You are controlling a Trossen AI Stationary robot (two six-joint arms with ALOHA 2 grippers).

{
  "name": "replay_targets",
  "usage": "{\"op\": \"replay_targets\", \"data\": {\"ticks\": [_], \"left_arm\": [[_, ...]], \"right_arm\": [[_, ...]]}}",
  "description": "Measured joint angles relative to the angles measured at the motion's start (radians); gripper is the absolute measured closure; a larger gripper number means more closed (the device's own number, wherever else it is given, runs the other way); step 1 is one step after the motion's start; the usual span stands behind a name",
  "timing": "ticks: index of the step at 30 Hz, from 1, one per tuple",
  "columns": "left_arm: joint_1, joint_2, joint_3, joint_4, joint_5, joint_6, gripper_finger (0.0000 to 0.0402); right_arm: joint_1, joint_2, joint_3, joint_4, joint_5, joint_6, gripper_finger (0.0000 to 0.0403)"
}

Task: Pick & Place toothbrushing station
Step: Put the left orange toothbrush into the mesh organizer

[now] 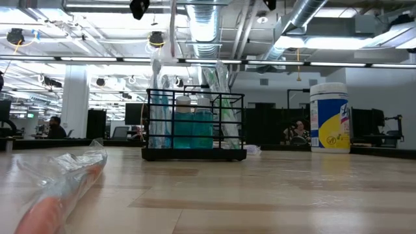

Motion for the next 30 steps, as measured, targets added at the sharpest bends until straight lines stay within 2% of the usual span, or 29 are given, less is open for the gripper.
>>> {"op": "replay_targets", "data": {"ticks": [11,15,22,30], "left_arm": [[-0.126,0.122,-0.001,-0.008,0.021,-0.008,0.0401],[-0.156,0.161,-0.001,-0.009,-0.057,0.021,0.0401],[-0.165,0.208,-0.001,0.005,-0.135,0.072,0.0401],[-0.166,0.205,-0.013,0.02,-0.144,0.067,0.0401]], "right_arm": [[-0.004,-0.015,0.0,-0.001,-0.001,-0.01,0.0279],[-0.004,-0.015,0.0,-0.001,-0.001,-0.019,0.028],[-0.004,-0.014,0.0,-0.001,-0.002,-0.035,0.0279],[-0.004,-0.014,0.0,-0.005,-0.002,-0.035,0.0279]]}}
